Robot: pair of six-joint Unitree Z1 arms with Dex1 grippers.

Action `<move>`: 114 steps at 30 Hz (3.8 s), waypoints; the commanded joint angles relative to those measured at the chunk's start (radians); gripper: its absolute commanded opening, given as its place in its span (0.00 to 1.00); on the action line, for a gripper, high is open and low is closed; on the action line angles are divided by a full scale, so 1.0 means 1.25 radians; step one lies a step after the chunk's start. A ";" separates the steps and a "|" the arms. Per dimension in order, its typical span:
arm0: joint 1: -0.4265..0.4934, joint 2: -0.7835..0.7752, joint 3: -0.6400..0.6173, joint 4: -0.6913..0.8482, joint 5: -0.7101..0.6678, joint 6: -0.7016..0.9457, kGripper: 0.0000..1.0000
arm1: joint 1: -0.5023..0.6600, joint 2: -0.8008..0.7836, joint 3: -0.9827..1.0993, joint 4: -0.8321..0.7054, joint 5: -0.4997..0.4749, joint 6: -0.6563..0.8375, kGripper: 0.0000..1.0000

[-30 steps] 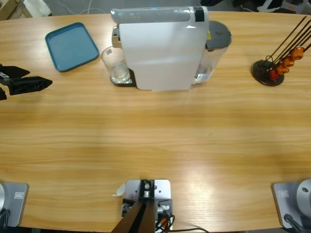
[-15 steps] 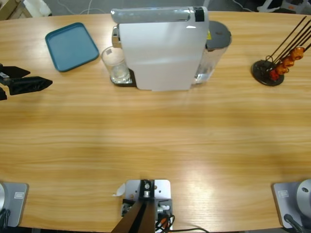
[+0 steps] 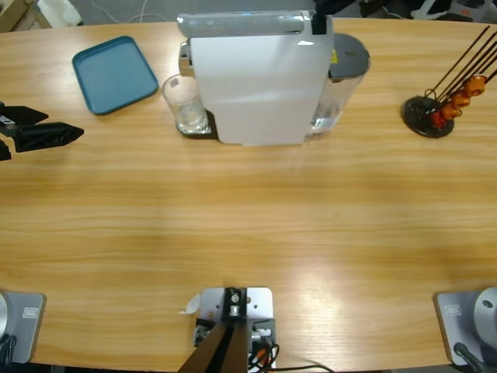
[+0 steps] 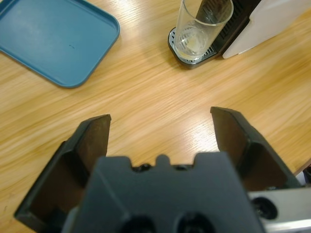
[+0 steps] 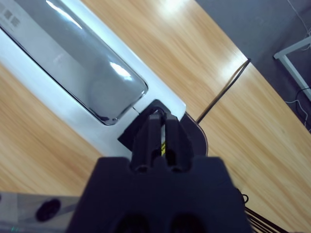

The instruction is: Pour coffee

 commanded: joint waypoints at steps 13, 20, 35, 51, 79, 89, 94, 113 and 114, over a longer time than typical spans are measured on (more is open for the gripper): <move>0.000 0.022 0.029 -0.006 0.001 -0.006 0.89 | -0.009 0.026 0.038 -0.008 -0.010 0.012 0.00; 0.000 0.021 0.029 -0.006 0.001 -0.006 0.89 | 0.010 0.043 0.054 -0.014 -0.003 0.019 0.00; 0.000 0.026 0.029 -0.006 -0.001 -0.005 0.89 | 0.008 -0.110 -0.057 -0.003 -0.162 0.002 0.00; 0.000 0.041 0.026 -0.010 -0.028 -0.001 0.99 | 0.058 -0.400 0.501 -0.149 0.026 0.159 1.00; 0.000 0.055 0.031 -0.027 -0.069 0.010 0.98 | 0.090 -0.454 0.833 -0.492 0.111 0.142 1.00; 0.000 0.068 0.030 -0.042 -0.091 0.016 0.99 | 0.090 -0.443 0.836 -0.505 0.108 0.142 1.00; 0.000 -0.021 0.065 -0.087 -0.091 0.041 0.99 | 0.090 -0.448 0.845 -0.517 0.102 0.142 1.00; -0.073 0.008 0.133 -0.207 -0.098 0.124 0.98 | 0.090 -0.453 0.852 -0.529 0.099 0.146 1.00; -0.076 0.011 0.133 -0.207 -0.097 0.127 0.98 | 0.090 -0.453 0.852 -0.530 0.099 0.146 1.00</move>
